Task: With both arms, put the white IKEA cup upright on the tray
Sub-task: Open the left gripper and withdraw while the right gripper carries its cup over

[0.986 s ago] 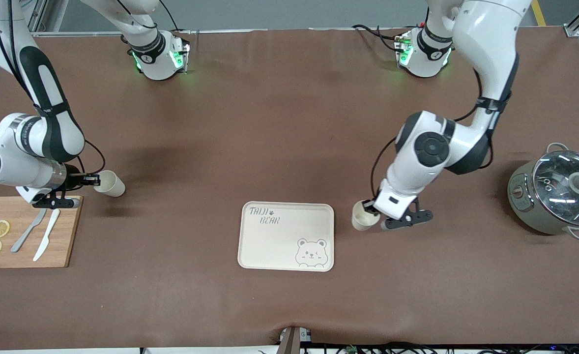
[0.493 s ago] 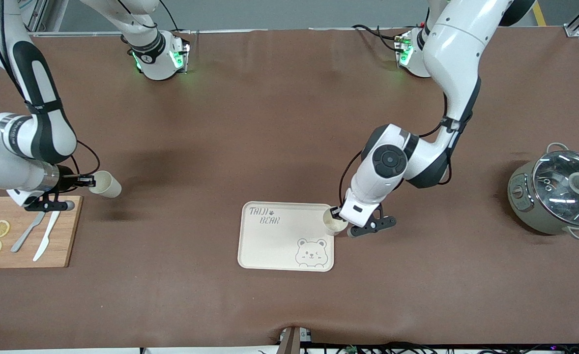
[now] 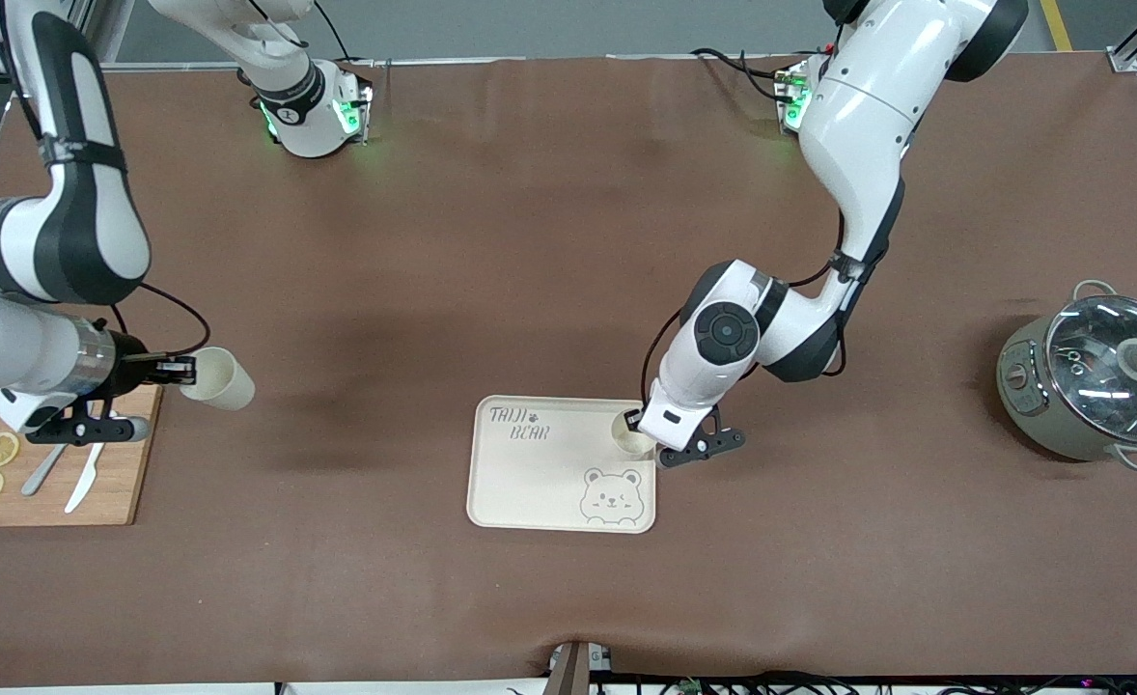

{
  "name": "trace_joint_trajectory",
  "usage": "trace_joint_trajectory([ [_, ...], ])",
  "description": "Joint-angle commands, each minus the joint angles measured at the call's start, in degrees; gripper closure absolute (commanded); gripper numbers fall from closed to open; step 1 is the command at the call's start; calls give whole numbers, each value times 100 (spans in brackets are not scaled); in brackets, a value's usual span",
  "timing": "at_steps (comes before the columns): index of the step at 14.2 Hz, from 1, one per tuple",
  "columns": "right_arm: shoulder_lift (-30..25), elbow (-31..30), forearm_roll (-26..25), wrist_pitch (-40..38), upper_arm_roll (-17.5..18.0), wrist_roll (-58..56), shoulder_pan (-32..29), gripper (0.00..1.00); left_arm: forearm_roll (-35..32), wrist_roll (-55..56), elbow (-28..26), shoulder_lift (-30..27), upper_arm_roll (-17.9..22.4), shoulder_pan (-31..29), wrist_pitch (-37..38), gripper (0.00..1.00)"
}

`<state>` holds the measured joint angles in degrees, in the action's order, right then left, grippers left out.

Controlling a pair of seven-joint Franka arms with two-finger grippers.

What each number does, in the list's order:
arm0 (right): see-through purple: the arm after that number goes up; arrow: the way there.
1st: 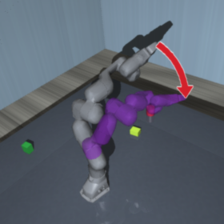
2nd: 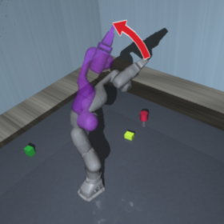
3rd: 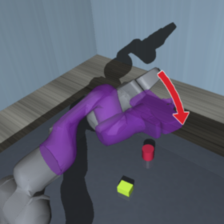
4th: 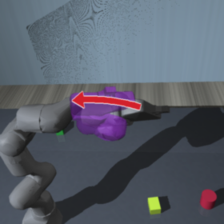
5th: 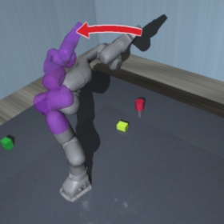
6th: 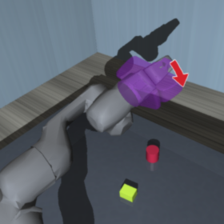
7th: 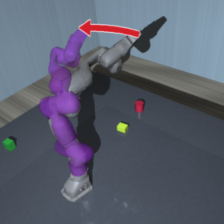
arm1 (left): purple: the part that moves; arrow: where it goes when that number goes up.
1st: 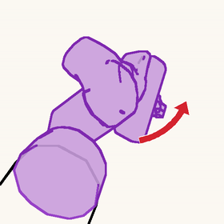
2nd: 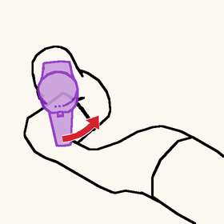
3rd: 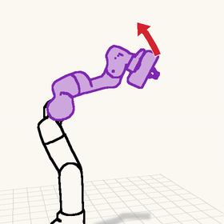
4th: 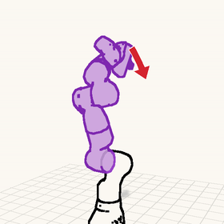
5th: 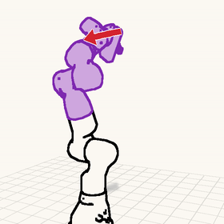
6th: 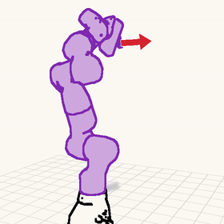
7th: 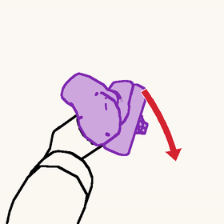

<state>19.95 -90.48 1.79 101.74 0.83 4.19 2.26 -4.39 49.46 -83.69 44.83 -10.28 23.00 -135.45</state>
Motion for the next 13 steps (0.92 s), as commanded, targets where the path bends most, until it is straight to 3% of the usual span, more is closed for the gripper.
trace_joint_trajectory([
  [1, 324, 433, 171, -93, -48, 1019, 668, 100, -62, 11, 221, -9, 87, 108, 54, 0],
  [5, 1009, 1075, 611, 133, -56, 2520, 1494, 100, -316, -15, 266, -588, 289, -145, 168, 0],
  [8, 1423, 1348, 665, 618, -48, 3428, 1926, 100, -344, -155, 274, -1255, 298, -690, 1123, 0],
  [13, 1951, 1454, 779, 1425, -48, 4509, 2392, 100, -273, -2453, 283, -2319, 246, -1771, 2591, 0],
])
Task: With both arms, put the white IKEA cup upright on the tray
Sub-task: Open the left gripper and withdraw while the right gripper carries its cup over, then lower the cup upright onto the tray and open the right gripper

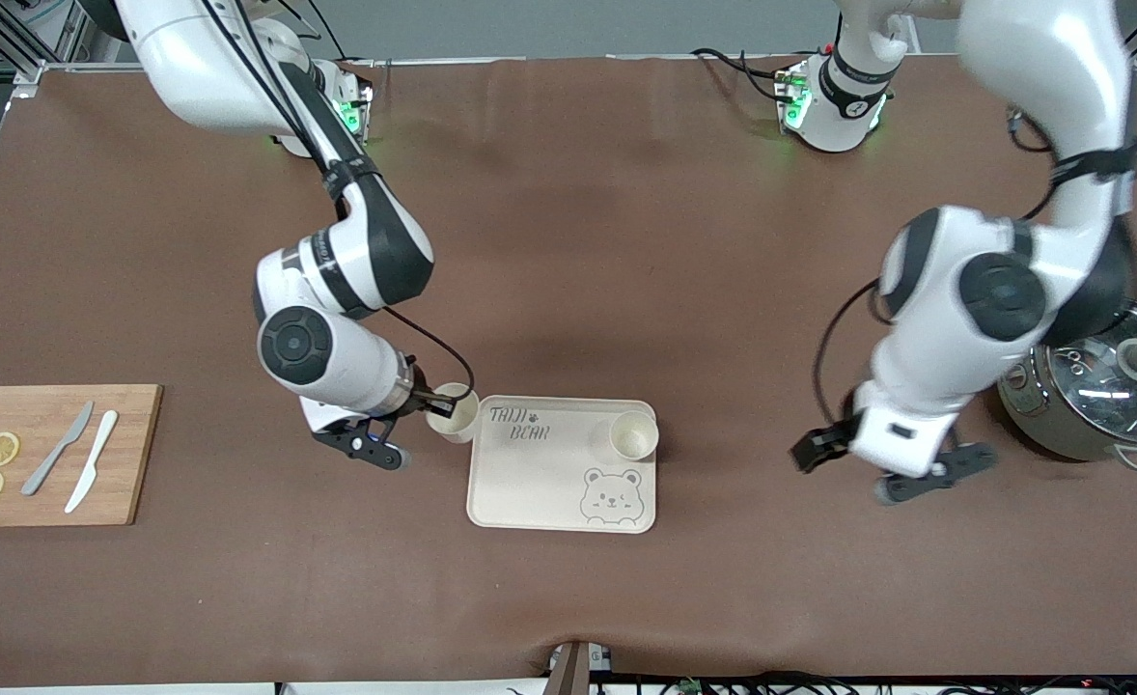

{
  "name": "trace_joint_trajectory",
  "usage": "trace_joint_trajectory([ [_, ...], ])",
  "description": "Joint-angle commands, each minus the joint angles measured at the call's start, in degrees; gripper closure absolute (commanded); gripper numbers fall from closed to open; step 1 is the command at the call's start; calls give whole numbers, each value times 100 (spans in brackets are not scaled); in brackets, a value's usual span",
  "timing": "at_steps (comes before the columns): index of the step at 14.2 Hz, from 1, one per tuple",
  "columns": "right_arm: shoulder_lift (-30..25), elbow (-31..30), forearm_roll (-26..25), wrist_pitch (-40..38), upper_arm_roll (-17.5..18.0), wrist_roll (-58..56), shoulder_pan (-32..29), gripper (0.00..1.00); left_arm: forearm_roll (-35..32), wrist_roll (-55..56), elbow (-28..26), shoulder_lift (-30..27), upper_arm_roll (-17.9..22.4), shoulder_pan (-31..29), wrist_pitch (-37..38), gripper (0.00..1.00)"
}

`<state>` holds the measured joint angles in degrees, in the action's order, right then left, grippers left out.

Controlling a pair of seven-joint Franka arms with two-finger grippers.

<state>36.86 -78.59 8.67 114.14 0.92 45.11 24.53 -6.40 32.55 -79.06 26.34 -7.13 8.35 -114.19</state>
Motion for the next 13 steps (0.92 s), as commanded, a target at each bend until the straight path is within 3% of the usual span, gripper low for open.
trace_joint_trajectory([
  [1, 339, 266, 117, 257, -57, 533, 201, 100, -63, -1177, -171, -664, -69, -534, 685, 0],
  [5, 594, 266, 635, 573, -57, 762, 324, 100, -54, -1972, -154, -1122, -61, -949, 1433, 0],
  [13, 963, 248, 618, 802, -74, 903, 500, 100, -2, -1981, -153, -1175, -78, -958, 1900, 0],
])
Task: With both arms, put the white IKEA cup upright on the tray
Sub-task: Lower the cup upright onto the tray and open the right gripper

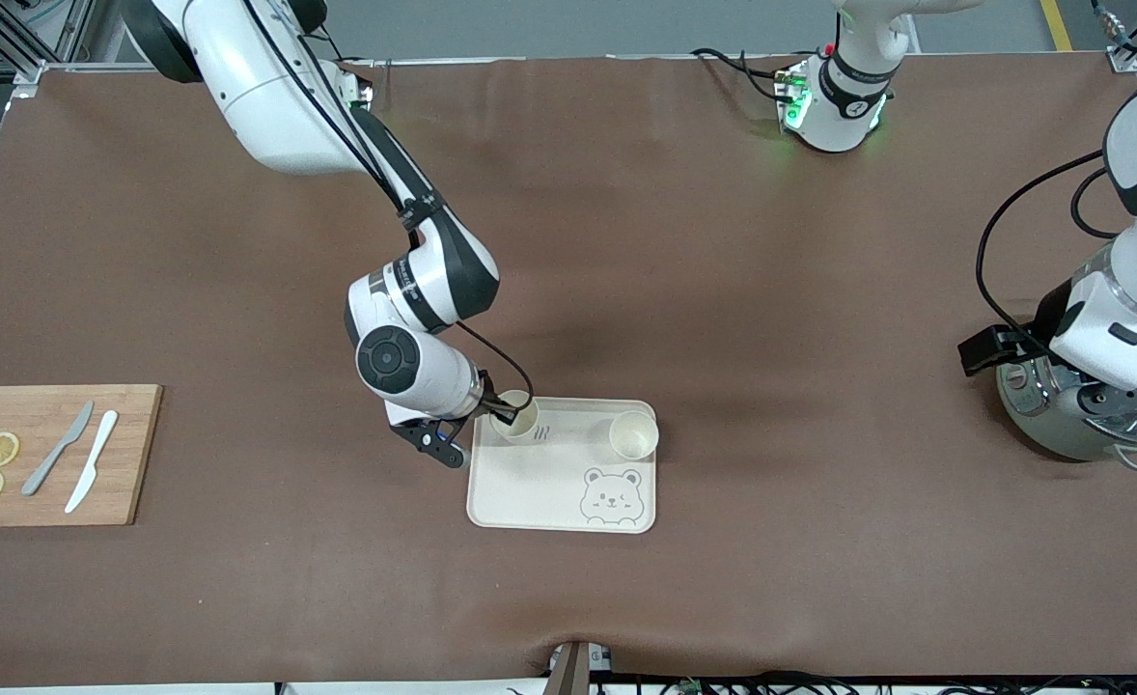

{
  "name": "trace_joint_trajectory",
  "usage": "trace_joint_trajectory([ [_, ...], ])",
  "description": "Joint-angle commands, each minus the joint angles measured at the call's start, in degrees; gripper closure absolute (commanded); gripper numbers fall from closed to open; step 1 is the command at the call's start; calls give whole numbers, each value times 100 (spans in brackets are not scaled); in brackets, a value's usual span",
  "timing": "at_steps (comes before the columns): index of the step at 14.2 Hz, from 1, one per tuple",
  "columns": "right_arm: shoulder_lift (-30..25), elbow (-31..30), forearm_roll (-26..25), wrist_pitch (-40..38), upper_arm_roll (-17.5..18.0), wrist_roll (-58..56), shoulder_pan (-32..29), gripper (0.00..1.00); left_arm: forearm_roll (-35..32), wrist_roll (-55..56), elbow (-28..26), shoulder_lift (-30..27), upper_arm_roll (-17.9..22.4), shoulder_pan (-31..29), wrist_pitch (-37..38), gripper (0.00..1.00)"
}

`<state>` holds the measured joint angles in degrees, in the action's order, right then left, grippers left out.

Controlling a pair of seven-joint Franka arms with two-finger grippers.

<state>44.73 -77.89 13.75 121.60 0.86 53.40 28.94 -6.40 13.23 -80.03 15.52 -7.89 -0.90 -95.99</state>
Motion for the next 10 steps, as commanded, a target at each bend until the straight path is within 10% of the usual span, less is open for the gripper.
trace_joint_trajectory([
  [1, 220, 178, 110, 152, -68, 65, 59, 100, -2, -49, -56, -93, 7, -33, 89, 0],
  [3, 247, 178, 119, 197, -68, 74, 41, 87, -2, -49, -56, -93, 24, -42, 98, 0],
  [4, 247, 178, 119, 197, -68, 82, 15, 13, -2, -66, -56, -93, 16, -164, 177, 0],
  [5, 221, 187, 93, 180, -68, -31, -11, 0, 24, -119, -56, -93, -11, -243, 195, 0],
  [10, -104, 536, 66, -661, -138, -41, -160, 0, 183, -480, -56, -84, 24, -350, 195, 0],
])
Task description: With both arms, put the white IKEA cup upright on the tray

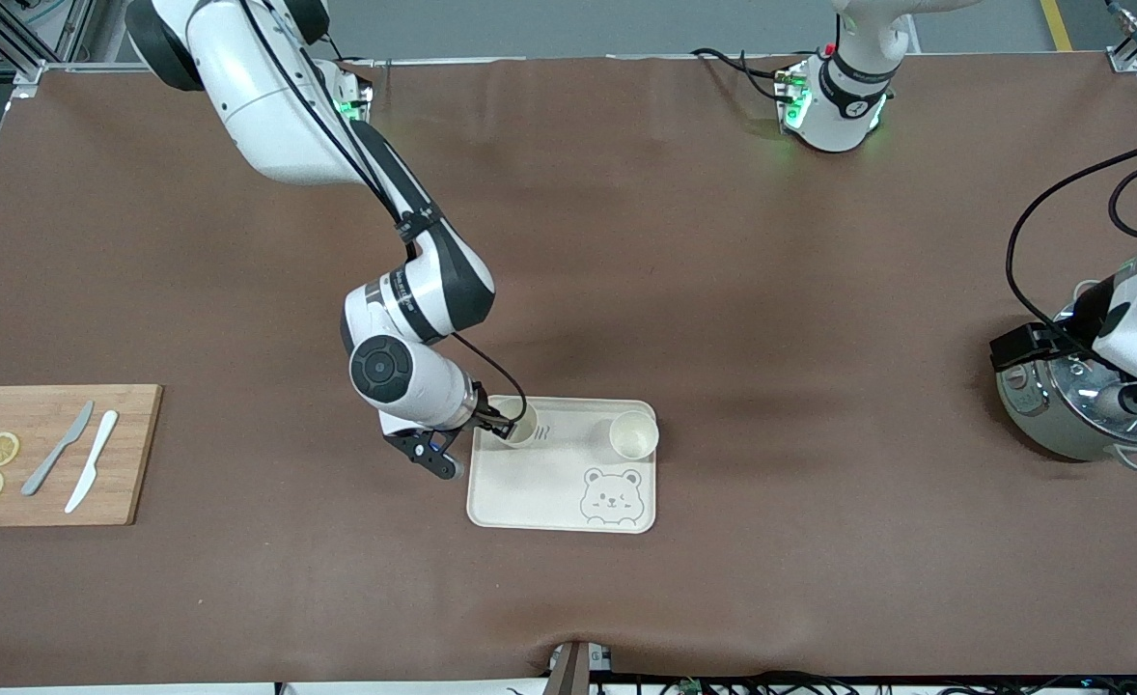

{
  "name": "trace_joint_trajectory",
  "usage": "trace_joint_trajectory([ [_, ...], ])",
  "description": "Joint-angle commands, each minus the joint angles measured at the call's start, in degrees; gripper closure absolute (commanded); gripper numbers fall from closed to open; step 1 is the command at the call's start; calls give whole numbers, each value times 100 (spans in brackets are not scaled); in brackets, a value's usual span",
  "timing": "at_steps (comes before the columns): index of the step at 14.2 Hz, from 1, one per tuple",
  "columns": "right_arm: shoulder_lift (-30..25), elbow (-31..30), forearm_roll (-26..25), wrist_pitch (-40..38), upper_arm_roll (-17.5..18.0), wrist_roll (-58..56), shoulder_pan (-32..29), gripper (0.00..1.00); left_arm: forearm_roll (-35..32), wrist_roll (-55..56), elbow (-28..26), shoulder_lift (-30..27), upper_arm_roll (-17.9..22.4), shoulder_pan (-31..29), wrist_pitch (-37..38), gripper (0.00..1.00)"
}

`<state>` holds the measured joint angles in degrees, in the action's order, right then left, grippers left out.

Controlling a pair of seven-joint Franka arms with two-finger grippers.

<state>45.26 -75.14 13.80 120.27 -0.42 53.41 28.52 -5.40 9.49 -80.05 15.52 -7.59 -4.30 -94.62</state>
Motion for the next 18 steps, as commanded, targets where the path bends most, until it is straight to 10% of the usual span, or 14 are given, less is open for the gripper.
trace_joint_trajectory([
  [1, -228, 542, 61, -983, -2, -50, -276, 0, 57, -96, -55, -84, -15, -1, 58, 0],
  [6, -1078, 783, -79, -2060, -2, -85, -646, 0, 39, -166, -46, -67, -59, 43, 58, 0],
  [18, -4015, -1846, -913, -2279, 7, -3736, -2587, 0, 277, -236, 77, -444, -58, -36, 452, 0],
])
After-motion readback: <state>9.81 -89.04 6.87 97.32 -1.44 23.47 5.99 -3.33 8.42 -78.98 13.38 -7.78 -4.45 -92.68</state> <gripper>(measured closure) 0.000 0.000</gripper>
